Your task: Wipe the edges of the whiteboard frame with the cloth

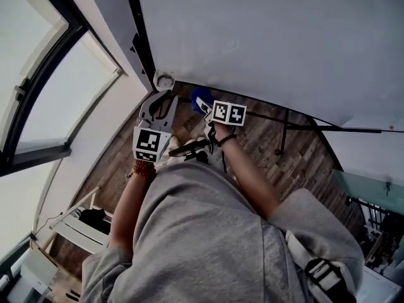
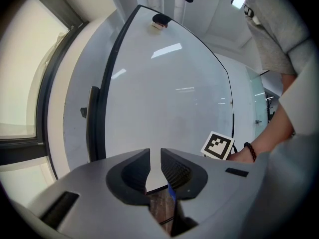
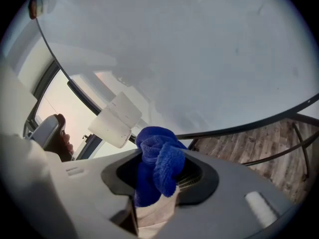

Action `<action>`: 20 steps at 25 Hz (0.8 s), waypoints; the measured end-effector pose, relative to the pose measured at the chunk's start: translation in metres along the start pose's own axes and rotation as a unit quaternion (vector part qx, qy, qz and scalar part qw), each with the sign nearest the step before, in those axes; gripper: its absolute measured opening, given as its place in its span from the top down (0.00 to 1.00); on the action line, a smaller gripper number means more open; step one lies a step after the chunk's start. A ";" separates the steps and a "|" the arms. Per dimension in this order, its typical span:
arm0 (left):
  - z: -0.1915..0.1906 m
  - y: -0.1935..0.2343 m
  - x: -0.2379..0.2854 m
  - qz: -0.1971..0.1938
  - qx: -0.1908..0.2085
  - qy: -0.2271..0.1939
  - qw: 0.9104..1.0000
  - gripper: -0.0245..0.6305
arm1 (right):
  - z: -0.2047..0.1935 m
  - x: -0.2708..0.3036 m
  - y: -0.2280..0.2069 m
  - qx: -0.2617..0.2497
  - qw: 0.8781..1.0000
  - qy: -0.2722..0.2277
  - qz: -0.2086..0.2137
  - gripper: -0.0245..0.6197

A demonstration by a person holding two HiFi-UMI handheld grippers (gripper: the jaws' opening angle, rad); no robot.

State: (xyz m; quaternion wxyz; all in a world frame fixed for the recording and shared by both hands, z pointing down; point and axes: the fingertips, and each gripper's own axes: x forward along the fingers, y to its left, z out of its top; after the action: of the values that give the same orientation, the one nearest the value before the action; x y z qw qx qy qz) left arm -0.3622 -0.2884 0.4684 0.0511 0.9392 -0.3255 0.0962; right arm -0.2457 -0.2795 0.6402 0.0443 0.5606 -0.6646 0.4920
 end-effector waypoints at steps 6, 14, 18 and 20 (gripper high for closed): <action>0.019 -0.018 0.016 -0.027 0.014 -0.013 0.999 0.88 | 0.041 -0.061 0.007 -0.038 0.992 -0.118 -0.017 0.68; 0.058 -0.032 0.024 -0.043 0.026 -0.048 0.998 0.88 | 0.110 -0.137 0.068 -0.150 0.951 -0.270 -0.012 0.68; 0.080 -0.035 0.023 -0.049 0.031 -0.068 0.996 0.88 | 0.134 -0.169 0.111 -0.224 0.921 -0.318 -0.004 0.67; 0.092 -0.033 0.021 -0.044 0.029 -0.080 0.995 0.88 | 0.144 -0.185 0.133 -0.269 0.900 -0.341 -0.013 0.67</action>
State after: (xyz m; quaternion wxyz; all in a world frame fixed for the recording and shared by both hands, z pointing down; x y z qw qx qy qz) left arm -0.3118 -0.2894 0.3824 0.0016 0.9586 -0.2835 0.0280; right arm -0.2120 -0.2658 0.3731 -0.0294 0.6697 -0.7385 0.0719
